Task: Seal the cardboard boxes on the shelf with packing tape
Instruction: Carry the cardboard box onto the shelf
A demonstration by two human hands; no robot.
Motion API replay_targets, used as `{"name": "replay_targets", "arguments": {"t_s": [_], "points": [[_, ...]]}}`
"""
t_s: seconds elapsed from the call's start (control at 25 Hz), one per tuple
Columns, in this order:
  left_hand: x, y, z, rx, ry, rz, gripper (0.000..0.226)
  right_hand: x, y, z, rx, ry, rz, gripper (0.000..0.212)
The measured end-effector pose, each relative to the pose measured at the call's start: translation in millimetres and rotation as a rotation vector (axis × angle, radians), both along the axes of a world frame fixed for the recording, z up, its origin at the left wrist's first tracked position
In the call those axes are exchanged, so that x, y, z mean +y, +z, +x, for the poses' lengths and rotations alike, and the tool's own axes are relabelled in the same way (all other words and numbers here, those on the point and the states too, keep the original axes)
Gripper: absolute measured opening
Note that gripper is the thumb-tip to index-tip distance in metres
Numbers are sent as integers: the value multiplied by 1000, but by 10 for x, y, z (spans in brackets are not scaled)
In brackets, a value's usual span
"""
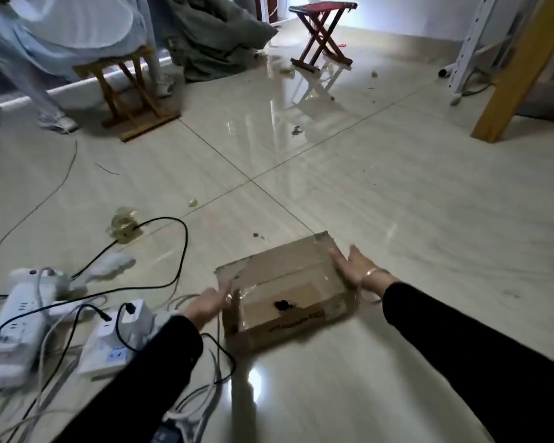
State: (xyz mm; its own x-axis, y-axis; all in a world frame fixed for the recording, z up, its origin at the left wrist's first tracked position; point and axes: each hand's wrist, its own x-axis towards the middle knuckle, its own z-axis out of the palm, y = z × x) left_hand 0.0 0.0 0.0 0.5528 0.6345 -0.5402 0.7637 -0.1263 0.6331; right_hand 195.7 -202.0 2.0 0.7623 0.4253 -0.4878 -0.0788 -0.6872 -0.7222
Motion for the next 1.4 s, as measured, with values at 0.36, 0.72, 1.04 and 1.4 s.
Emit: {"name": "replay_targets", "arguments": {"t_s": [0.36, 0.72, 1.04, 1.4], "points": [[75, 635, 330, -240, 163, -165, 28, 51, 502, 77, 39, -84, 183, 40], [599, 4746, 352, -361, 130, -152, 28, 434, 4368, 170, -32, -152, 594, 66], [615, 9708, 150, -544, 33, -100, 49, 537, 8979, -9, 114, -171, 885, 72], [44, 11692, -422, -1023, 122, -297, 53, -141, 11514, -606, -105, 21, 814, 56]]}}
